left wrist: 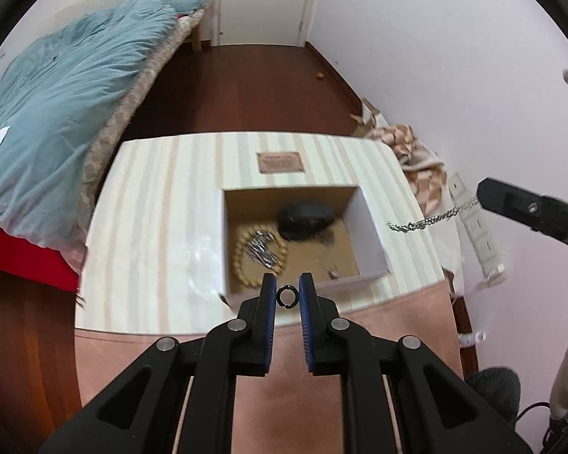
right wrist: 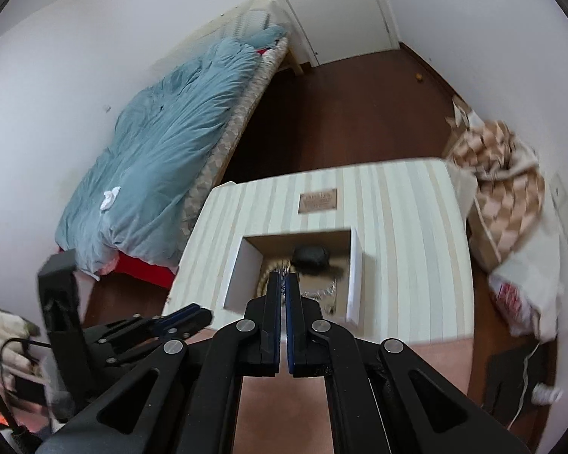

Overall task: Organize jewelry
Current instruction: 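Carry chain and ring into the box and open both tools, then lift both open tools out of the box back over the cloth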

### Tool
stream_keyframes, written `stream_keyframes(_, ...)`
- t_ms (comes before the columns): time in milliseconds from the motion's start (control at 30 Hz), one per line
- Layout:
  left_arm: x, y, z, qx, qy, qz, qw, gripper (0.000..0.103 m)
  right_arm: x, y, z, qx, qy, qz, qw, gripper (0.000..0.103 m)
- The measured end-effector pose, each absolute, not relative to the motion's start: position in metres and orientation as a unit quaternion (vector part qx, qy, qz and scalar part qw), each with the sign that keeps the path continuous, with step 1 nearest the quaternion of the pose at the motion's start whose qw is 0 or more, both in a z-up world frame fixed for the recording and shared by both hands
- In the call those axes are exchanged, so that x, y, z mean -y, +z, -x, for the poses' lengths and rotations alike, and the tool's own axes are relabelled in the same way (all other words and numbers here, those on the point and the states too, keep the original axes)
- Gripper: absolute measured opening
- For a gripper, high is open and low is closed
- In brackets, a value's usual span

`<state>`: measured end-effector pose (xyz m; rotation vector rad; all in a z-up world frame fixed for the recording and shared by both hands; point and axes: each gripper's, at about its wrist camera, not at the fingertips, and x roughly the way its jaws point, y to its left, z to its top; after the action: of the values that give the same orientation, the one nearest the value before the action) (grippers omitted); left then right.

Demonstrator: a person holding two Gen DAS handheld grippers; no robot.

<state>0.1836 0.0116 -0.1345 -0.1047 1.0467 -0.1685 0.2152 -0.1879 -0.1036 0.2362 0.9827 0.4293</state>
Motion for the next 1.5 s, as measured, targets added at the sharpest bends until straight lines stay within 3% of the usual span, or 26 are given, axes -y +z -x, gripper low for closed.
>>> stream_keyframes(433, -0.032, -0.181, -0.234, -0.558, -0.094, 0.109, 0.817, 0.01, 0.157, -0.191, -0.281, -0.562, 0.179, -0.081, 0.804, 0.002)
stream_keyframes(733, -0.016, -0.219, -0.28, -0.605, -0.119, 0.16, 0.771, 0.012, 0.166, -0.215, -0.29, -0.588, 0.154, -0.082, 0.79, 0.003)
stream_keyframes(767, -0.015, -0.22, -0.282, -0.605, -0.114, 0.154, 0.773, 0.015, 0.167, -0.217, -0.291, -0.593, 0.155, -0.083, 0.786, 0.003)
stream_keyframes(833, -0.017, -0.218, -0.285, -0.603, -0.105, 0.143, 0.778, 0.035, 0.17, -0.217, -0.291, -0.595, 0.151, -0.08, 0.785, 0.005)
stream_keyframes(867, -0.019, -0.216, -0.285, -0.599, -0.099, 0.139, 0.782, 0.057, 0.171, -0.216, -0.29, -0.593, 0.154, -0.081, 0.786, 0.008)
stream_keyframes(900, -0.022, -0.213, -0.283, -0.592, -0.089, 0.135, 0.789, 0.07, 0.171, -0.214, -0.288, -0.591, 0.154, -0.079, 0.788, 0.019)
stream_keyframes(933, -0.024, -0.21, -0.281, -0.586, -0.084, 0.132, 0.795, 0.071, 0.172, -0.212, -0.287, -0.588, 0.152, -0.077, 0.791, 0.037)
stream_keyframes(1000, -0.028, -0.207, -0.277, -0.582, -0.088, 0.137, 0.796, 0.071, 0.172, -0.206, -0.284, -0.581, 0.154, -0.075, 0.796, 0.059)
stream_keyframes(1067, -0.031, -0.204, -0.273, -0.58, -0.087, 0.138, 0.798, 0.071, 0.171, -0.202, -0.281, -0.575, 0.153, -0.065, 0.801, 0.062)
stream_keyframes(1100, -0.031, -0.201, -0.27, -0.578, -0.074, 0.127, 0.803, 0.082, 0.17, -0.2, -0.279, -0.572, 0.148, -0.059, 0.804, 0.062)
stream_keyframes(1167, -0.031, -0.197, -0.266, -0.572, -0.056, 0.106, 0.811, 0.095, 0.167, -0.196, -0.274, -0.565, 0.139, -0.041, 0.812, 0.062)
stream_keyframes(1267, -0.031, -0.191, -0.258, -0.564, -0.031, 0.079, 0.822, 0.096, 0.165, -0.194, -0.265, -0.561, 0.115, -0.021, 0.819, 0.068)
stream_keyframes(1333, -0.031, -0.186, -0.25, -0.55, -0.005, 0.045, 0.834, 0.098, 0.165, -0.195, -0.261, -0.559, 0.096, -0.003, 0.824, 0.088)
stream_keyframes(1400, -0.031, -0.184, -0.244, -0.537, 0.013, 0.018, 0.843, 0.102, 0.167, -0.197, -0.257, -0.558, 0.078, 0.007, 0.826, 0.096)
stream_keyframes(1500, -0.03, -0.181, -0.233, -0.523, 0.032, -0.013, 0.852, 0.102, 0.171, -0.201, -0.252, -0.56, 0.056, 0.012, 0.826, 0.098)
